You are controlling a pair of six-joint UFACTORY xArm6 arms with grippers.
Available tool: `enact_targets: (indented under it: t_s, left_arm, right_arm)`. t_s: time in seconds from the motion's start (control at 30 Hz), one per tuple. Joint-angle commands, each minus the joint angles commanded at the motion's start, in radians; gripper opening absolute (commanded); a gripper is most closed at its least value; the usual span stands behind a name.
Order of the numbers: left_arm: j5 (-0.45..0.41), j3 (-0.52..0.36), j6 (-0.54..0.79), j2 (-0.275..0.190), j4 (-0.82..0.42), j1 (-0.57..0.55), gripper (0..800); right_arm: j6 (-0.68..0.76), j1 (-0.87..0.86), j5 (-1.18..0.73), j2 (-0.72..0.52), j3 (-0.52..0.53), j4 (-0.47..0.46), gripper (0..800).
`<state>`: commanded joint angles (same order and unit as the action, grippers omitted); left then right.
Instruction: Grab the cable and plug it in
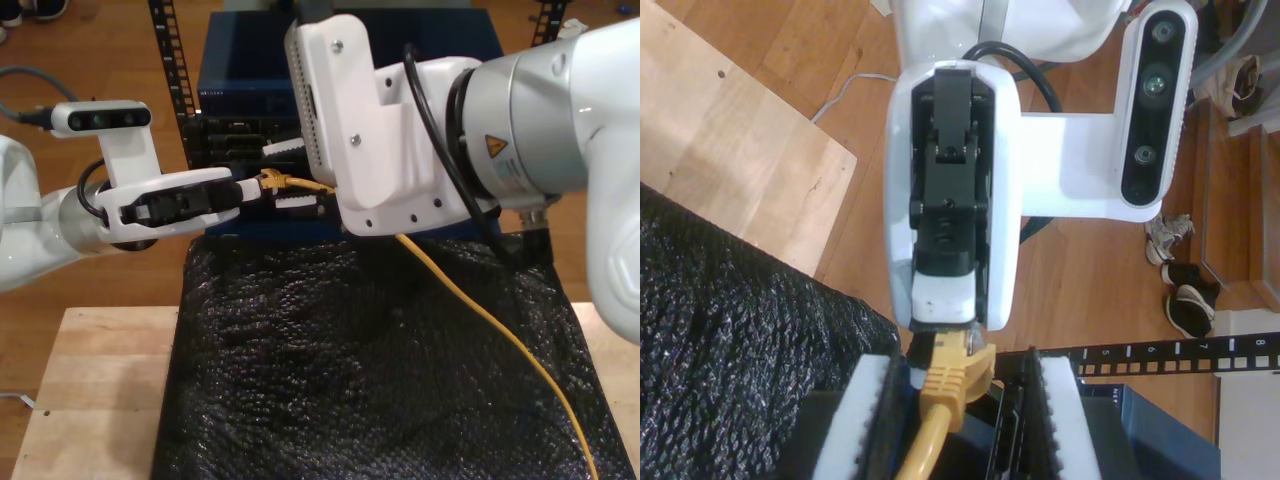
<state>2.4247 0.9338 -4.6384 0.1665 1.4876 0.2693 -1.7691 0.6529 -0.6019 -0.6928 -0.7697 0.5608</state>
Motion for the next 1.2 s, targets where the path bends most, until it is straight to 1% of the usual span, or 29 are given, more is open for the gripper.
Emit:
enact_targets:
  t_s: [0.43, 1.03, 1.17, 1.2]
  left_arm:
    - [-0.002, -0.018, -0.048, 0.005, 0.0, -0.003, 18]
    - [-0.002, -0.014, -0.048, 0.002, 0.014, -0.003, 22]
    - [0.0, -0.014, -0.048, 0.002, 0.014, -0.003, 22]
    - [-0.002, -0.014, -0.048, 0.002, 0.014, -0.003, 22]
  right_arm:
    - [0.002, 0.006, 0.0, 0.002, 0.002, 0.0, 265]
    - [0.002, 0.006, 0.0, 0.008, 0.002, 0.003, 223]
    - [0.002, 0.006, 0.0, 0.006, 0.002, 0.003, 198]
    - [0.002, 0.005, 0.0, 0.006, 0.002, 0.003, 179]
